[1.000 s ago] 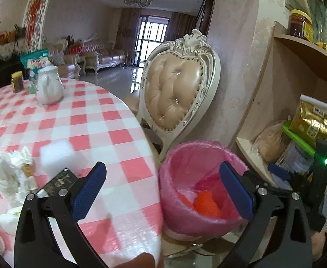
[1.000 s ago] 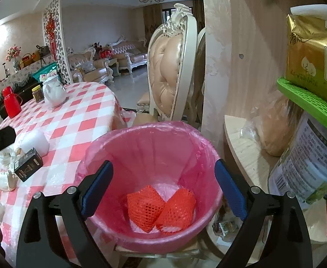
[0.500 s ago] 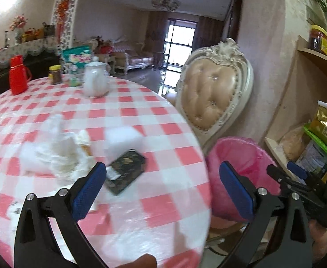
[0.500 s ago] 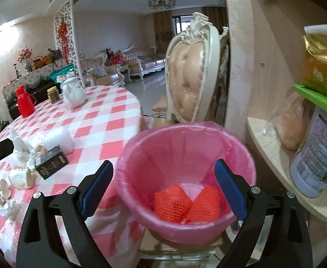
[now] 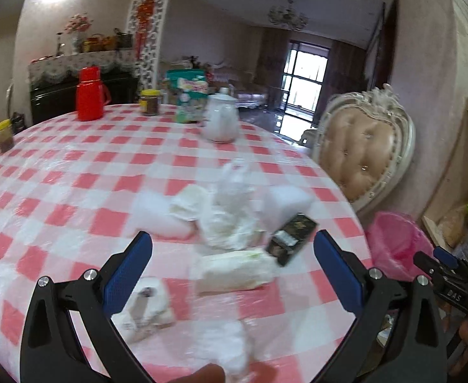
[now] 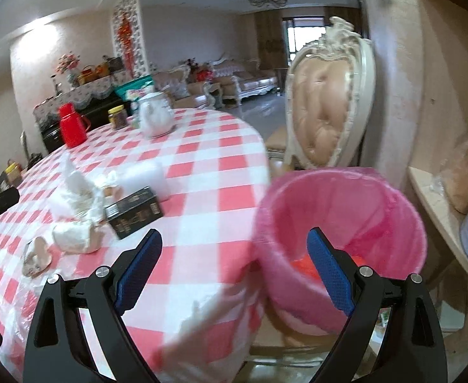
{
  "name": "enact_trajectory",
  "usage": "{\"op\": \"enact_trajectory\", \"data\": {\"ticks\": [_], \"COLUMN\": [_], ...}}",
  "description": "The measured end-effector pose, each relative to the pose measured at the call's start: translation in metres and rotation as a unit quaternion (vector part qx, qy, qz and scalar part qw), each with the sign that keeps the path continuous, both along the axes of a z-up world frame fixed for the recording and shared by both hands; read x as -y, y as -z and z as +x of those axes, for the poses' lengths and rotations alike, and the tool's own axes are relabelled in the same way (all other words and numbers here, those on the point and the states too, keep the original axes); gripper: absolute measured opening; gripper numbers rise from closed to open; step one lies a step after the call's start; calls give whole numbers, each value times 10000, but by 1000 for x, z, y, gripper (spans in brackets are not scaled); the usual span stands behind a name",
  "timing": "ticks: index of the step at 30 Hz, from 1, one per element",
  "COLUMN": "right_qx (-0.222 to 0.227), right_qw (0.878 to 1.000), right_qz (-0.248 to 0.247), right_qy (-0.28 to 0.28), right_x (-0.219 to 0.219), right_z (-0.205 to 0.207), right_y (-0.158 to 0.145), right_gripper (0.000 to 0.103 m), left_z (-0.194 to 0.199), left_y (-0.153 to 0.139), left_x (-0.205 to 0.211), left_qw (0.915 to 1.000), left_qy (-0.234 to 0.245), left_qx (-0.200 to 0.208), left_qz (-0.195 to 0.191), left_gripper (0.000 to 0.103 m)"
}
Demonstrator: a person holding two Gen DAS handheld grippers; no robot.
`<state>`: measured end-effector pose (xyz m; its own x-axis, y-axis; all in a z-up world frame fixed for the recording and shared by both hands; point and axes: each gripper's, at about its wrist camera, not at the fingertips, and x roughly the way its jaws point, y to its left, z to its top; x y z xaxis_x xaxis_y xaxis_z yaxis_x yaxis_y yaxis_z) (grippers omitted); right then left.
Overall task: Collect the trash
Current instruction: 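Move both tools back over the table trash, then grasp crumpled tissue with right tool while left tool grasps white paper cup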
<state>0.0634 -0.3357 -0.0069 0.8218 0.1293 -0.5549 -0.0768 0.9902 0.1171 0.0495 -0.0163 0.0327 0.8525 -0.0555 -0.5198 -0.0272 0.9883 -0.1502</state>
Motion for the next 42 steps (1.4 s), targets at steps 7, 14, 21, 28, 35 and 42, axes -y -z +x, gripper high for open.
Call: {"op": "enact_trajectory", "data": {"ticks": [7, 14, 21, 28, 35, 42], "right_qx": [-59, -99, -162, -302, -552, -794], "right_qw": [9994, 9976, 9942, 9887, 9825, 9759], "right_qz": [13, -49, -90, -171, -276, -479], "right_qy": [-333, -689, -1057, -1457, -1760, -1973], "right_x": [-35, -73, -113, -158, -195, -221], "right_z": [-4, -9, -15, -20, -23, -22], "right_y": [2, 3, 4, 8, 18, 30], "right_gripper": [87, 87, 87, 87, 87, 87], "left_z": [-13, -19, -23, -30, -35, -38], "left_y": [8, 15, 26, 30, 33, 35], "left_x": [-34, -57, -82, -104, -123, -133], "left_qw": [9996, 9990, 9979, 9968, 9958, 9953], "left_qy": [-268, -413, -562, -699, -778, -797], "left_qx": [-65, -134, -268, -273, -297, -315], "left_qz": [-29, -81, -188, -291, -374, -449], "left_gripper": [98, 97, 97, 97, 97, 97]}}
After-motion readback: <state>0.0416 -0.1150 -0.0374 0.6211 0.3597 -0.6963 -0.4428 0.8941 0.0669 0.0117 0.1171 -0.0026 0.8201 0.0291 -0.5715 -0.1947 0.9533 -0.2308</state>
